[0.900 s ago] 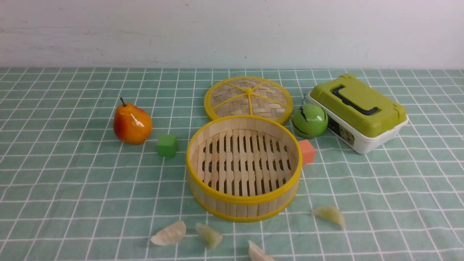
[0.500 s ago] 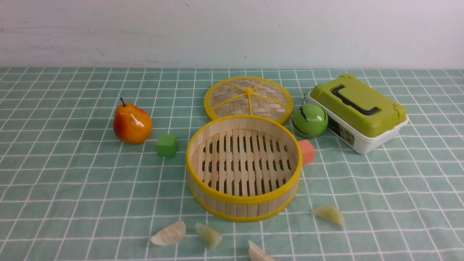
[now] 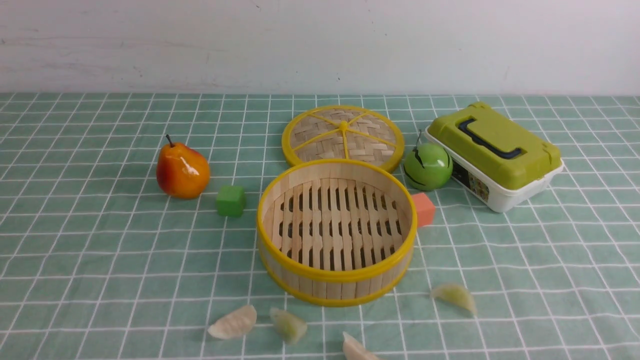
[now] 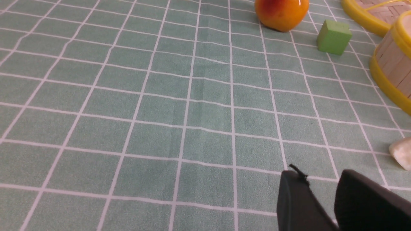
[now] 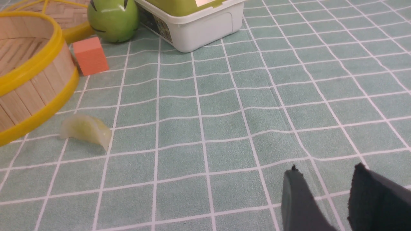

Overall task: Put the dumplings into the steamer on the table with the blue tablecloth.
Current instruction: 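Reach for and grasp a dumpling on the table with the left gripper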

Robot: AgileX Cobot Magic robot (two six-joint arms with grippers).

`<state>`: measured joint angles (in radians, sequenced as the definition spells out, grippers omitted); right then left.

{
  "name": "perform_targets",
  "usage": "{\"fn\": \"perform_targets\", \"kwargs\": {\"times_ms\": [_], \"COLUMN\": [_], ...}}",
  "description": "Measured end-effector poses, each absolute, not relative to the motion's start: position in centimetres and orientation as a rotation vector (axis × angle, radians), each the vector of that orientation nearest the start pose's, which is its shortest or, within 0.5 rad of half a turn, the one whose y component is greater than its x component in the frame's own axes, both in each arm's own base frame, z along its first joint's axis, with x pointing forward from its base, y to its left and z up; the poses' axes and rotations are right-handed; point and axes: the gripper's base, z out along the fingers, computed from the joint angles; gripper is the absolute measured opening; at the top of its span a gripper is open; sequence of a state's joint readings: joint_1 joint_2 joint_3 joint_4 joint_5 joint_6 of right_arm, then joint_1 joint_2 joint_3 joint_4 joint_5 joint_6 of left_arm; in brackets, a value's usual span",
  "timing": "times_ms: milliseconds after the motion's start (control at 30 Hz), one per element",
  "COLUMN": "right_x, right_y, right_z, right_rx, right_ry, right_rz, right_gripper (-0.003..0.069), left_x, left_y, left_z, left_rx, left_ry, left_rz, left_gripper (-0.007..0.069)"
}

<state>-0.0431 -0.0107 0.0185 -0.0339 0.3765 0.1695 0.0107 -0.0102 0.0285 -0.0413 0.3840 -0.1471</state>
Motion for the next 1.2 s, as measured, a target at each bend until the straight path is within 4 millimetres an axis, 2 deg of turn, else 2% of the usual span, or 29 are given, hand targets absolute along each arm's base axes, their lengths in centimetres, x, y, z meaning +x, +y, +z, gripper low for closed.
{"fn": "perform_targets", "kwargs": {"times_ms": [500,633,700,733,833,900,967,1033,1200], "right_x": [5.2,5.3,5.3,5.3,5.3,5.3,5.3,5.4,5.4], "right_y": [-0.3,0.0,0.4,0.7,1.4,1.7,1.8,1.8,1.7], "right_z": [17.4,17.4,17.5,17.5,17.6,17.8,18.0,18.1,18.2], "right_rx": [0.179,0.298,0.449,0.575,0.848,0.975,1.031,1.044,1.011], "right_ry": [1.859,1.843,1.816,1.789,1.704,1.646,1.606,1.591,1.592], "right_rz": [0.055,0.19,0.372,0.516,0.84,0.997,1.069,1.082,1.055], "right_gripper": [0.0239,0.0239,0.0239,0.0239,0.0239,0.0239,0.0239,0.0239,0.0239], "left_x": [5.2,5.3,5.4,5.5,5.6,5.7,5.7,5.7,5.7], "left_y": [-0.1,-0.2,-0.3,-0.4,-0.7,-0.6,-0.4,-0.3,-0.1], "left_z": [16.9,17.2,17.6,17.9,18.9,19.6,20.0,20.1,20.3], "left_rx": [-0.173,-0.207,-0.278,-0.362,-0.713,-0.949,-1.124,-1.204,-1.27], "left_ry": [1.88,1.845,1.795,1.755,1.56,1.394,1.248,1.171,1.102], "left_rz": [-0.133,-0.174,-0.26,-0.356,-0.752,-1.012,-1.2,-1.286,-1.352], "left_gripper": [0.0191,0.0195,0.0195,0.0195,0.0198,0.0201,0.0204,0.0205,0.0208]}}
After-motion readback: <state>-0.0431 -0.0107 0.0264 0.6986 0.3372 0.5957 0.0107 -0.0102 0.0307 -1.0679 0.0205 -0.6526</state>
